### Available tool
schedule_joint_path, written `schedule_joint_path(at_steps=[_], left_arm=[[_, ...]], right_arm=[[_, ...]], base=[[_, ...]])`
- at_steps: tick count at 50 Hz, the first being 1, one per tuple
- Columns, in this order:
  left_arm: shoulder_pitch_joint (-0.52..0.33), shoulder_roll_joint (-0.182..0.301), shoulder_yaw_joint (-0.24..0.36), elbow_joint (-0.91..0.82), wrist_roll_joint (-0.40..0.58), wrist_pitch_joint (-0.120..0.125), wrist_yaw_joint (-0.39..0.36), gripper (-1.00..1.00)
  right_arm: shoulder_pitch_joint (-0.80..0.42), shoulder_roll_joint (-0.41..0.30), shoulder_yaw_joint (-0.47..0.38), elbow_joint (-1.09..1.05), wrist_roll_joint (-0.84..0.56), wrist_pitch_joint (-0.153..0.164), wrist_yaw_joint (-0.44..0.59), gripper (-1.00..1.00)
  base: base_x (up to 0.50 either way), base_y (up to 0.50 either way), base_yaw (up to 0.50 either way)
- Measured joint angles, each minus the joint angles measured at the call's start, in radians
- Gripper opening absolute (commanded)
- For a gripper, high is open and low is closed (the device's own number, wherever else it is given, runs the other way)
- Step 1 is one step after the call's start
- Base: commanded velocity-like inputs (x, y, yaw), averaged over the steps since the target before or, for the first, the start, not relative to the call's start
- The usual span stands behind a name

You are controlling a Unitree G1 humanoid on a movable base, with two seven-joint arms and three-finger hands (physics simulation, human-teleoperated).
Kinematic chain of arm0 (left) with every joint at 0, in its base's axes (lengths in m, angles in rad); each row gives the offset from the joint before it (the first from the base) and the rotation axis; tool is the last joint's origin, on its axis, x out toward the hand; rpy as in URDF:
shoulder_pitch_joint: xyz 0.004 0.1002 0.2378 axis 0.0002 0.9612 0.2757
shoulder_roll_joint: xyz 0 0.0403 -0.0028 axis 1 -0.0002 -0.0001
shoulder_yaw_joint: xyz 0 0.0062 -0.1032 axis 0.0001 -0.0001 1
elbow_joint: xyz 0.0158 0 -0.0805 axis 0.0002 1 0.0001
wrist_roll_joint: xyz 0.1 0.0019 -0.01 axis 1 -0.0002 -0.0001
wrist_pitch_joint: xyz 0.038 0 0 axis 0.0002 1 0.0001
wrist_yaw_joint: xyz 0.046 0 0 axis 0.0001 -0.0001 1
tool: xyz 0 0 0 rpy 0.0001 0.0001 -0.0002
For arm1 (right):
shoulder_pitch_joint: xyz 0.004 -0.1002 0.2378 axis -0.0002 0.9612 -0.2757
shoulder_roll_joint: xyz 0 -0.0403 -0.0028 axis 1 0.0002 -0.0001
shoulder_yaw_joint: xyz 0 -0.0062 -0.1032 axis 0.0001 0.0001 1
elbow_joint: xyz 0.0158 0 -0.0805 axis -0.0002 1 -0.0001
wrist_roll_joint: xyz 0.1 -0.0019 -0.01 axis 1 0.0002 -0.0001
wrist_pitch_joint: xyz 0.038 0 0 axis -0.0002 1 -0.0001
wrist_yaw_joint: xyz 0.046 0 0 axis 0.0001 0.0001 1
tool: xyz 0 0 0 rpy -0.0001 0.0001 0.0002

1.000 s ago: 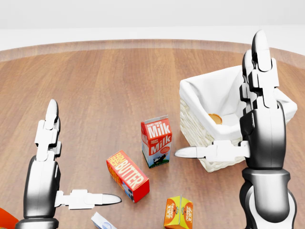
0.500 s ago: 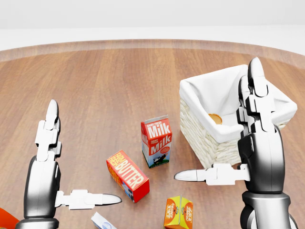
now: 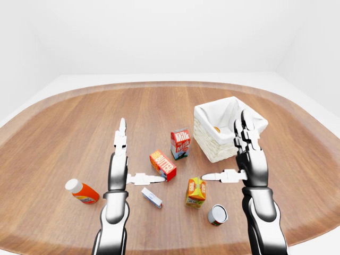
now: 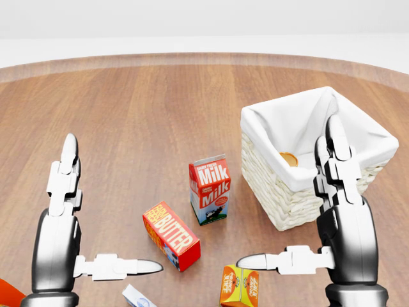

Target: Pick up the alphabet soup and the tomato sauce, and put them in the basket.

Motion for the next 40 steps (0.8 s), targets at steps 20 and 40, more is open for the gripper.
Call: schedule_joint_path(at_steps=[20,40], left_arm=[[0.002,0.0,-0.003,-0.001,0.003,0.0,0.0,1.0],[0.005,0.0,-0.004,0.0,0.005,0.0,0.0,1.0]], right_arm=[[0.11,0.004,0.022,-0.032,0.025,0.0,0.022,1.0],[0.208,-0.001,0.055,-0.042,0.033,0.0,0.033,1.0]], base=[[0.0,0.0,0.0],[0.0,0.0,0.0]])
